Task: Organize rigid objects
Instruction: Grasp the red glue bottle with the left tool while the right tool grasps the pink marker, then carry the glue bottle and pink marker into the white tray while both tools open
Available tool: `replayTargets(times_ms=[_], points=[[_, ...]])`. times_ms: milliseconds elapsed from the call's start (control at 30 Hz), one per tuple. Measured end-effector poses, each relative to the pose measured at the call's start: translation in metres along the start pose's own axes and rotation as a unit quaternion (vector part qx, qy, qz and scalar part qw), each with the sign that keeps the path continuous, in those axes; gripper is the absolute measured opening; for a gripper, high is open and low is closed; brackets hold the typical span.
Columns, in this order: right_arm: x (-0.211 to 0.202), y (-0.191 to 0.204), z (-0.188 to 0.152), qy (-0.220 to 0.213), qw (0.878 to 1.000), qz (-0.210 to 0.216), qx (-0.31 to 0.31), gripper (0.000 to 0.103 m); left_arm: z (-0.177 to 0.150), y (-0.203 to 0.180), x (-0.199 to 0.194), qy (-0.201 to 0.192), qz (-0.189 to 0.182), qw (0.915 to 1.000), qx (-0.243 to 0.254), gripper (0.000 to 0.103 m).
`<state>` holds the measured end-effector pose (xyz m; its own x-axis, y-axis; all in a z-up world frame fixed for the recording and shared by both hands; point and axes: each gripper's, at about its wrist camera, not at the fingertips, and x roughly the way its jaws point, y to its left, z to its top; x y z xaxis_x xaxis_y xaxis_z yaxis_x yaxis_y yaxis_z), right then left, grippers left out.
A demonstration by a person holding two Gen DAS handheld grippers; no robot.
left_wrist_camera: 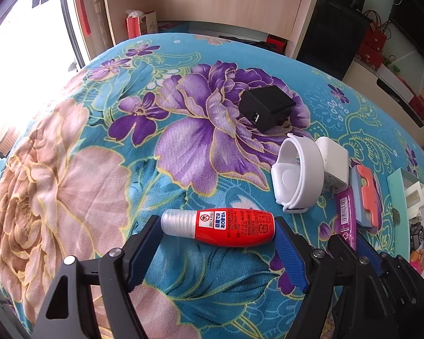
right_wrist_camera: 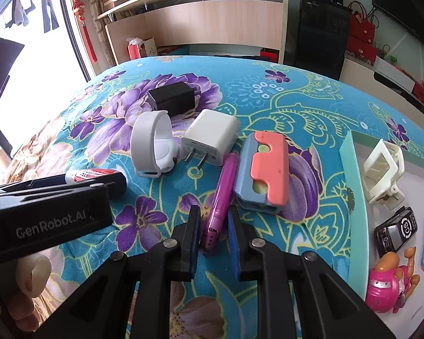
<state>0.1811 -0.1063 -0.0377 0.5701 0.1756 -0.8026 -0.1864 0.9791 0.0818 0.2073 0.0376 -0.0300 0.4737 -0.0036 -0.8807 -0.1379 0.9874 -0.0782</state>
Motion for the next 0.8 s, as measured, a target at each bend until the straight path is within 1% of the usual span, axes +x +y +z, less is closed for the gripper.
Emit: replayTargets(times_ms=[67,133,333,500,633,800], points=[[0.000,-0.001,0.000,0.000,1.000,0.003,0.004,0.018,0.000,-0.001,0.000,-0.001,0.001,1.0000,0.000,0.081],[-0.002,-0.003,0.001,-0.003,1.000,-0.001,0.008,0.012,0.000,0.000,-0.002,-0.002,0.000,1.0000,-0.001,0.081],[-0.018,-0.007,0.004,-0.019,1.000,0.013,0.021,0.011,0.004,0.002,-0.019,-0.029,-0.007,0.9995,-0.005,0.081],[-0.046,-0.009,0.008,-0.063,0.998,0.016,0.026,0.011,0.008,0.000,-0.040,-0.060,-0.012,0.9981,-0.004,0.081],[-0.061,-0.023,0.011,-0.085,0.995,0.008,0.046,0.011,0.010,-0.008,-0.055,-0.078,-0.023,0.9967,0.004,0.081],[-0.073,-0.051,0.011,-0.090,0.993,-0.020,0.079,0.011,0.008,-0.029,-0.064,-0.085,-0.038,0.9954,0.023,0.081]])
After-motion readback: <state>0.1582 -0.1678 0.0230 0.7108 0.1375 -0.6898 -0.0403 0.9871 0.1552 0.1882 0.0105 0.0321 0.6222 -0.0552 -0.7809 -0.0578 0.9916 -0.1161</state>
